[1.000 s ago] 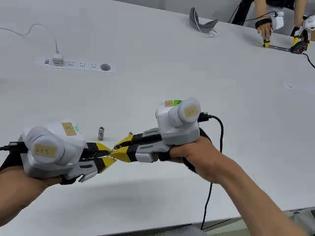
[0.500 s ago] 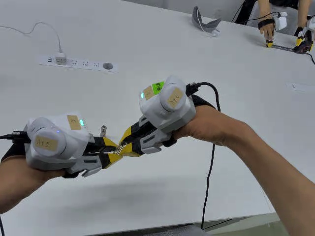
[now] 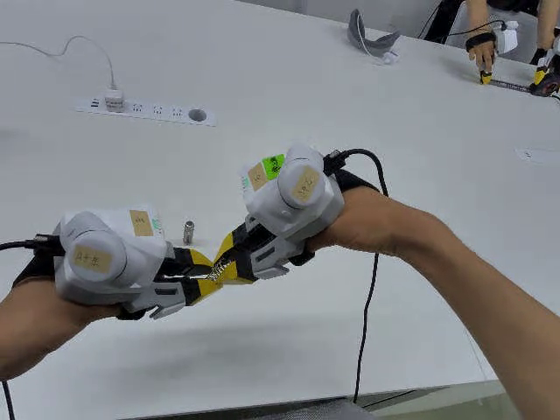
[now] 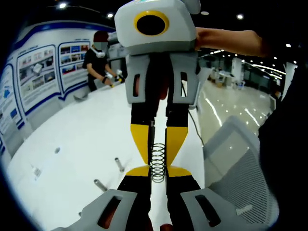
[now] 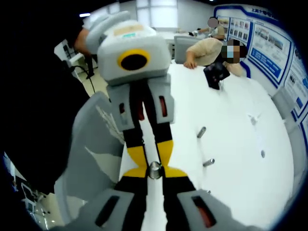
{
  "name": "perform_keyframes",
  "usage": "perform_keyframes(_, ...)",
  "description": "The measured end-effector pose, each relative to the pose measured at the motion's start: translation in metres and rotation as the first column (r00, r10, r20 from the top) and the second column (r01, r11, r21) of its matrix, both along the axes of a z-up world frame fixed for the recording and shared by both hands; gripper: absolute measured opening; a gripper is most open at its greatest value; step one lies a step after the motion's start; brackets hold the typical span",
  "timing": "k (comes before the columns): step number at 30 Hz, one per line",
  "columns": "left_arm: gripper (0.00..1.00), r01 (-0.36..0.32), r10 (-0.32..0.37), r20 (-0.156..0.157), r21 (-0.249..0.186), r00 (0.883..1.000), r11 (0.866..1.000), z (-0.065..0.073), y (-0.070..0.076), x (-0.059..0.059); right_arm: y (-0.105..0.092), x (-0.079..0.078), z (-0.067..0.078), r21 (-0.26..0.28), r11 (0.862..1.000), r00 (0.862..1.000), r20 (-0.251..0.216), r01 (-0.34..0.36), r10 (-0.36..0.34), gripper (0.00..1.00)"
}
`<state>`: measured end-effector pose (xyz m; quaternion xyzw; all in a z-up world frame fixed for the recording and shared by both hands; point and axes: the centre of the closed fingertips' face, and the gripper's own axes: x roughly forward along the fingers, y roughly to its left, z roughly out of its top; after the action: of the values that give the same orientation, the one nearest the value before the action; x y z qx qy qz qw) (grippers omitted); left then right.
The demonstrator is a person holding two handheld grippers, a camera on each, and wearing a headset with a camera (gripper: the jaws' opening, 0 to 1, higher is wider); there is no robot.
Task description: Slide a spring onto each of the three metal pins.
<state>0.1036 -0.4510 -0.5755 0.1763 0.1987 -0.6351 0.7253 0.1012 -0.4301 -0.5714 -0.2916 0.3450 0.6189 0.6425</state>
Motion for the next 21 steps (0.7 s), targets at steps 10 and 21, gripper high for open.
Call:
perform_keyframes(10,0.12,-0.027,0.027,-0.021,-0.013,0.999,1.0,0.001,0.003,-0.001,-0.001,0.002,-0.001,0.033,0.999,0.999,-0.012,0.032,-0.031,0.12)
perform_keyframes(21,0.19,-0.079,0.078,-0.05,-0.025,0.996,0.997,-0.001,0.011,0.005,-0.011,0.007,-0.004,0.024,0.997,0.998,-0.004,0.07,-0.07,0.12)
